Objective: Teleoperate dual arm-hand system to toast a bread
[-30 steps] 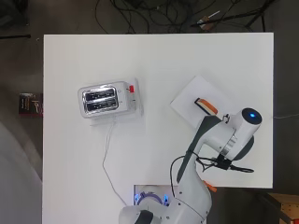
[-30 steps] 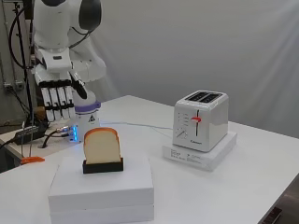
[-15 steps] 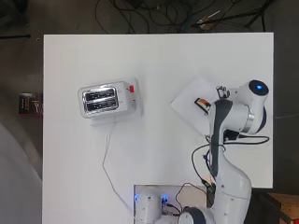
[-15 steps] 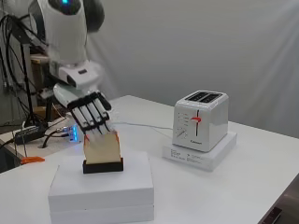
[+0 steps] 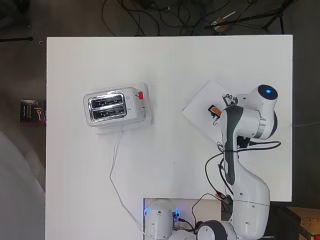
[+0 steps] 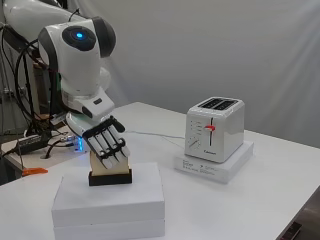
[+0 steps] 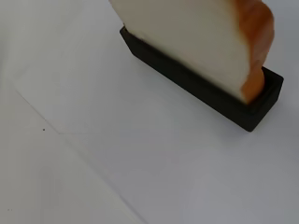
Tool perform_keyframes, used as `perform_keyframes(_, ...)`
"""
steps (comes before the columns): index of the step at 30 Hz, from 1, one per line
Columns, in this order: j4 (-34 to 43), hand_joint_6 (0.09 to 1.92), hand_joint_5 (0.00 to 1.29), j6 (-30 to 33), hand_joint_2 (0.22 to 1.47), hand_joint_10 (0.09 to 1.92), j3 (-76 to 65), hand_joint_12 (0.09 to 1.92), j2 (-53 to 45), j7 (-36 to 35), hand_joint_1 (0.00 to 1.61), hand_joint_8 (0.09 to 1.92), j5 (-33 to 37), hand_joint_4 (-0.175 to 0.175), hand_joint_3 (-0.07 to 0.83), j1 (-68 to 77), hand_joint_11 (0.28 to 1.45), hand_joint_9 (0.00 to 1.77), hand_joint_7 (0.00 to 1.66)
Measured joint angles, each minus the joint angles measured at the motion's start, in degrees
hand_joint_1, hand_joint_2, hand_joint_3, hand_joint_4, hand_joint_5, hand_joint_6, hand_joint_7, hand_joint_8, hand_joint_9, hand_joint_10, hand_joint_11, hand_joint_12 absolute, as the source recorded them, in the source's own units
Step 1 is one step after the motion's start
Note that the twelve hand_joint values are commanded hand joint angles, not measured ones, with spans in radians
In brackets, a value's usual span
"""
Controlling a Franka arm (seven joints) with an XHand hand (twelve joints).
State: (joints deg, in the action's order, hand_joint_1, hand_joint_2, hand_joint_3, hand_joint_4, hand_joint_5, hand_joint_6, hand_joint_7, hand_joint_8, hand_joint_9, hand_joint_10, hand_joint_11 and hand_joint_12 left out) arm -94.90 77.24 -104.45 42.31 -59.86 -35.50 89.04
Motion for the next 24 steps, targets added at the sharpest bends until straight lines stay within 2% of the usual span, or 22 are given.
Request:
perform_keyframes(4, -1.7, 0.09, 0.39, 0.2, 1.09, 0.09, 2.6, 0.09, -0.1, -0.1, 0.34, 0.09, 0.3, -0.027, 0.001, -2.4, 0.48, 0.64, 0.56)
perform_keyframes(9, -2.5, 0.09, 0.42, 0.4, 1.08, 0.09, 3.6, 0.09, -0.1, -0.2, 0.4, 0.09, -0.9, -0.011, -0.002, -3.1, 0.47, 0.64, 0.55)
perform_keyframes(13, -5.2, 0.09, 0.55, 1.3, 1.09, 0.09, 4.3, 0.09, 0.1, -0.1, 0.52, 0.09, -3.3, 0.061, 0.0, -4.1, 0.52, 0.76, 0.64)
perform_keyframes(15, -5.9, 0.09, 0.59, 1.7, 1.09, 0.09, 3.8, 0.09, 0.2, 0.1, 0.57, 0.09, -4.2, 0.084, -0.001, -4.5, 0.54, 0.79, 0.68)
perform_keyframes(16, -6.0, 0.42, 0.73, 1.8, 1.09, 0.33, 3.4, 0.09, 0.3, 0.3, 0.86, 0.27, -4.4, -0.008, -0.001, -4.6, 0.61, 0.88, 0.8)
perform_keyframes(17, -6.0, 0.69, 0.82, 1.9, 1.09, 0.52, 3.2, 0.09, 0.3, 0.6, 1.05, 0.51, -4.4, -0.047, -0.003, -4.6, 0.72, 1.02, 0.95)
perform_keyframes(18, -6.1, 0.84, 0.85, 2.1, 1.1, 0.6, 3.2, 0.22, 0.3, 1.0, 1.15, 0.68, -4.5, -0.1, -0.002, -4.8, 0.77, 1.13, 1.05)
perform_keyframes(19, -6.4, 0.95, 0.84, 3.0, 1.11, 0.59, 3.3, 0.4, 0.4, 1.3, 1.21, 0.81, -4.5, -0.136, -0.004, -5.5, 0.75, 1.21, 1.09)
perform_keyframes(21, -6.7, 1.08, 0.8, 5.0, 1.13, 0.45, 3.5, 0.59, 0.7, 1.9, 1.24, 0.89, -4.4, -0.166, -0.002, -7.2, 0.69, 1.3, 1.11)
perform_keyframes(24, -8.3, 1.15, 0.78, 7.2, 1.13, 0.22, 4.9, 0.65, 1.0, 3.4, 1.25, 0.84, -4.2, -0.175, -0.002, -9.7, 0.67, 1.41, 1.15)
